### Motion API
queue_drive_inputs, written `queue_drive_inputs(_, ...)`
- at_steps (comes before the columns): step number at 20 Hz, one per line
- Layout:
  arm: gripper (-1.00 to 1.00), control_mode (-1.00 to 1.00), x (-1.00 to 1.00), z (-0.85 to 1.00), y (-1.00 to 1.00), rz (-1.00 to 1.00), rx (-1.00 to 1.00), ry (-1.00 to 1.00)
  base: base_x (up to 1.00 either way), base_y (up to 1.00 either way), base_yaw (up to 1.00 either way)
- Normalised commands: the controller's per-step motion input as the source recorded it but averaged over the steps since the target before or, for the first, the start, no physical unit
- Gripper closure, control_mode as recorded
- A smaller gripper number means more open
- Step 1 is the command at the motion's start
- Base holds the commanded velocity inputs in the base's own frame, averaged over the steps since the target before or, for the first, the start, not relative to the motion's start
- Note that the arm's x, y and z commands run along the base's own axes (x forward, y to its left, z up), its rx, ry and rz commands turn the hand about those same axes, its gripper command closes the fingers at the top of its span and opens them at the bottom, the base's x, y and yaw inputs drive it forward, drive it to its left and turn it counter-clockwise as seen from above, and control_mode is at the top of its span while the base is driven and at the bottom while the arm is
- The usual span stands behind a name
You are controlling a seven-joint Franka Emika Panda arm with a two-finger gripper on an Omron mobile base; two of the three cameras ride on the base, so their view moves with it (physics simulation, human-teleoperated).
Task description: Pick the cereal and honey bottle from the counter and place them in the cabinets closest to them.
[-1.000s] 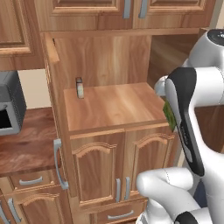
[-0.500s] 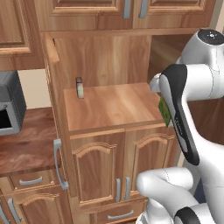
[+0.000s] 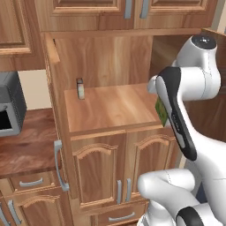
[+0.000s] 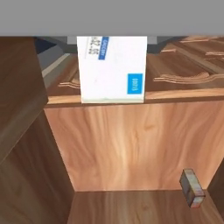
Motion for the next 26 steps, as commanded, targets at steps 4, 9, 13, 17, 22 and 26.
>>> queue_drive_inputs(4, 1.0, -1.0, 0.36, -0.09, 0.0, 0.02, 0.01, 0.0, 0.0, 0.0, 0.0)
queue_drive_inputs(9, 1.0, -1.0, 0.41, -0.09, 0.01, 0.01, 0.01, 0.0, 0.0, 0.0, 0.0)
queue_drive_inputs(13, 1.0, -1.0, 0.42, -0.13, 0.03, 0.01, 0.0, 0.0, 0.0, 0.0, 0.0)
queue_drive_inputs(17, 1.0, -1.0, 0.44, -0.16, 0.05, 0.01, 0.0, 0.0, 0.0, 0.0, 0.0)
queue_drive_inputs(22, 1.0, -1.0, 0.44, -0.14, 0.04, 0.01, 0.0, 0.0, 0.0, 0.0, 0.0)
queue_drive_inputs(26, 1.0, -1.0, 0.47, -0.11, 0.03, 0.01, 0.0, 0.0, 0.0, 0.0, 0.0)
